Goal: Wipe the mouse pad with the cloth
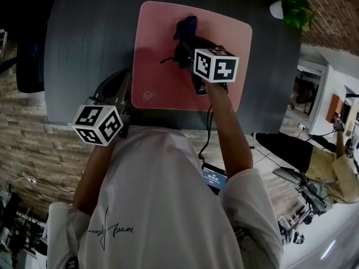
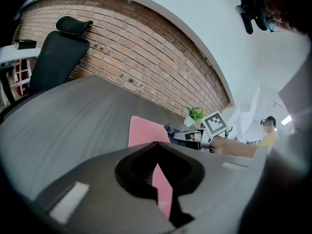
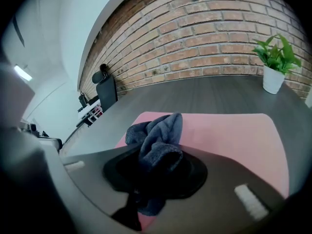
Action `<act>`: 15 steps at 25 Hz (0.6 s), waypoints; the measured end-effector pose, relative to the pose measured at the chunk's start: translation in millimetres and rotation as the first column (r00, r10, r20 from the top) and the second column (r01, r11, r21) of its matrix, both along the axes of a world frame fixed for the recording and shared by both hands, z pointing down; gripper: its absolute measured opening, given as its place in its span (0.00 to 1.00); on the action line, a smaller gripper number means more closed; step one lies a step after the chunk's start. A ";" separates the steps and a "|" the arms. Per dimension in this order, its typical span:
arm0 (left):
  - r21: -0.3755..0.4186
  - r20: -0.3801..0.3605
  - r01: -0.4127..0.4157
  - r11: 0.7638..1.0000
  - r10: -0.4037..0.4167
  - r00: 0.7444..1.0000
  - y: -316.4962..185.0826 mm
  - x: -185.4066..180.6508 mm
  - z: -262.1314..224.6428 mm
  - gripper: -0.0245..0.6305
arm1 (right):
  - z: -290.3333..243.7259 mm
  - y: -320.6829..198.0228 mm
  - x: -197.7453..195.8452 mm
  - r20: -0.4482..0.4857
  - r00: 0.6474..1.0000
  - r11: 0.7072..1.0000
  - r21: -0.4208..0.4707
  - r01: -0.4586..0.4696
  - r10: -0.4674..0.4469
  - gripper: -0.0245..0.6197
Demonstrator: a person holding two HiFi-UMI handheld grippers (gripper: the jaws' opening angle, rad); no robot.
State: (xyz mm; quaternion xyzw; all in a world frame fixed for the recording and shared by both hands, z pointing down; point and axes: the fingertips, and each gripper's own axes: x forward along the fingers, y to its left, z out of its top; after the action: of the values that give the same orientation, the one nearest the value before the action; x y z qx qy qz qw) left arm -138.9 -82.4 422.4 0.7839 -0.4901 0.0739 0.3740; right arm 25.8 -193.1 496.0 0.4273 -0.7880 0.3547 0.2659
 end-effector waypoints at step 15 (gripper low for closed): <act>0.097 0.006 -0.089 0.991 0.089 0.996 23.2 46.1 -31.4 0.06 | -41.0 60.6 40.1 0.040 0.998 0.996 0.074 -0.054 0.052 0.20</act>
State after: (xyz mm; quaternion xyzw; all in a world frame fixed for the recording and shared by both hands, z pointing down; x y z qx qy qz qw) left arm -92.8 -59.2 391.0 0.8222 -0.4580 0.0673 0.3312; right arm 65.9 -132.4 455.0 0.4510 -0.7939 0.3398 0.2253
